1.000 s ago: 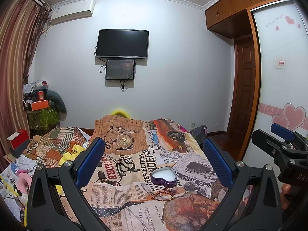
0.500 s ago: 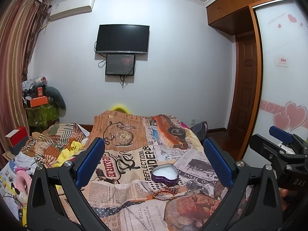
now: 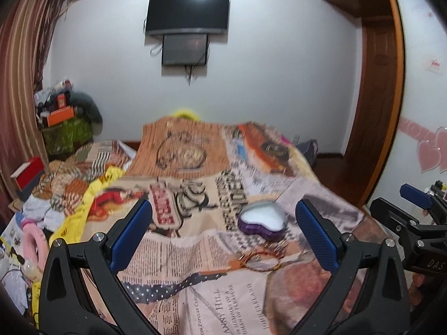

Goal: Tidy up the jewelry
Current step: 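Move both tools down toward the jewelry beside the purple heart tin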

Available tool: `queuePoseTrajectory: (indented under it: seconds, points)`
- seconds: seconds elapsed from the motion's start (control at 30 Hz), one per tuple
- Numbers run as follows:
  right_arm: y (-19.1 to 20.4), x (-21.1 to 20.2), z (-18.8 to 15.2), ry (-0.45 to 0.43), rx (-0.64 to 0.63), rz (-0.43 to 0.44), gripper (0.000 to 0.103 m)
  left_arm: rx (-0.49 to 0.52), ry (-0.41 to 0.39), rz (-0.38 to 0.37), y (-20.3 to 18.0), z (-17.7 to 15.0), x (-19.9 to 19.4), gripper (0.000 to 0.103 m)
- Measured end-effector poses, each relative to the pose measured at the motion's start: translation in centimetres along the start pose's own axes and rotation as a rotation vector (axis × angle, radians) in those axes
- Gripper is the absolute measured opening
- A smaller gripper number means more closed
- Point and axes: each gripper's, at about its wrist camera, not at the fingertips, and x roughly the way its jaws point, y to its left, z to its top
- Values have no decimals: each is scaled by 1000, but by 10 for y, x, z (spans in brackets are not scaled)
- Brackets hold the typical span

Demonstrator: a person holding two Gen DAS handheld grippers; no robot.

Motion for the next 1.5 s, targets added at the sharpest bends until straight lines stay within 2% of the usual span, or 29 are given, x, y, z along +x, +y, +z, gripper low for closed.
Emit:
queuePoseTrajectory:
  seconds: [0.07,0.13,0.17,0.3,0.37,0.5,0.63,0.77,0.9,1.03,1.17,1.3,1.5]
  points:
    - [-4,17,-8,52,4,-5,103,-7,44,11,5,-8,17,103]
    - [-6,29,-14,92,10,-5,103,-14,87,42,10,-17,35,96]
    - [-7,35,-17,113,15,0,103,-14,110,56,12,-21,43,89]
    - [-9,55,-26,176,34,52,101,-23,197,60,17,-36,72,87]
    - [-6,65,-31,212,31,94,90,-36,233,43,21,-43,83,86]
    - [7,90,-38,282,-21,159,71,-54,302,-6,25,-53,102,73]
    - [18,115,-43,361,-51,254,48,-62,342,-53,27,-59,110,64]
    - [30,137,-50,449,-90,338,27,-78,377,-96,30,-64,117,49]
    - [38,149,-54,496,-132,370,24,-86,403,-131,29,-69,122,39]
    - [44,157,-59,532,-178,383,17,-82,421,-152,27,-70,124,38]
    - [47,167,-66,581,-190,381,16,-58,453,-177,23,-71,125,38]
    - [45,170,-67,586,-191,375,10,-65,491,-197,21,-75,127,38]
    - [41,164,-63,548,-172,371,9,-65,516,-224,13,-75,126,38]
